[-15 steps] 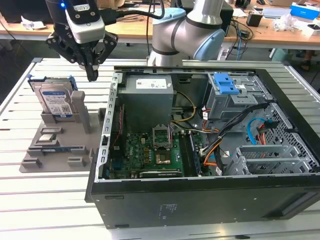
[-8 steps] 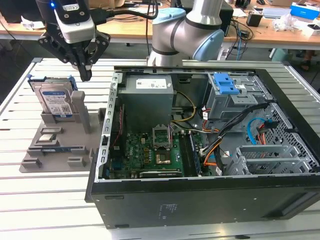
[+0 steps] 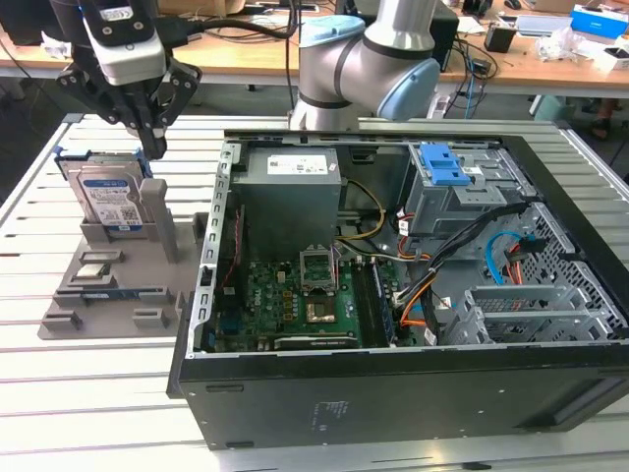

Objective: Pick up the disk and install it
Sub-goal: 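Reach for the disk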

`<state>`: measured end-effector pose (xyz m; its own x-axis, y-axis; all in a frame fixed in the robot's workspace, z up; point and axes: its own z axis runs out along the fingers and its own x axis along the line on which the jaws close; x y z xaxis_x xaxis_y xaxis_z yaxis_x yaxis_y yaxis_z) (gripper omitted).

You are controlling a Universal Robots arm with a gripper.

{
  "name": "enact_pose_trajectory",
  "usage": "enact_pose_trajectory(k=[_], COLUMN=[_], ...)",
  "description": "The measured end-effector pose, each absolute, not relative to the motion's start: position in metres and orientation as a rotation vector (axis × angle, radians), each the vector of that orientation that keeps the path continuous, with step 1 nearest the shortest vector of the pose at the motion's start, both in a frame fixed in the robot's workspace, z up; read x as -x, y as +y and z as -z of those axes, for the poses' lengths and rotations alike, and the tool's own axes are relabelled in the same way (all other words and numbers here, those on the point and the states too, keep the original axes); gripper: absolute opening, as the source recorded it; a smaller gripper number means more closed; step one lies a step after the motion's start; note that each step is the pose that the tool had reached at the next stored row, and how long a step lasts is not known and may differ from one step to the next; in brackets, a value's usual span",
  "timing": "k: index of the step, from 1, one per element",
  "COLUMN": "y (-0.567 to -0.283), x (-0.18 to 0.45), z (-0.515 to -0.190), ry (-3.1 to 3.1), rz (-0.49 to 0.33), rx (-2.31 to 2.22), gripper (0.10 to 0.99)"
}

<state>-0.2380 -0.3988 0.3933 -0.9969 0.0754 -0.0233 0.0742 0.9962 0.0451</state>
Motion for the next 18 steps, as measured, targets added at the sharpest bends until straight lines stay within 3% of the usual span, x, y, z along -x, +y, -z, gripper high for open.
enact_pose_trajectory(k=[18], y=[-0.399], x=[0.266], z=[-0.393], ry=[3.114], rz=[-0.069], rx=[-0.117], gripper=[0.106])
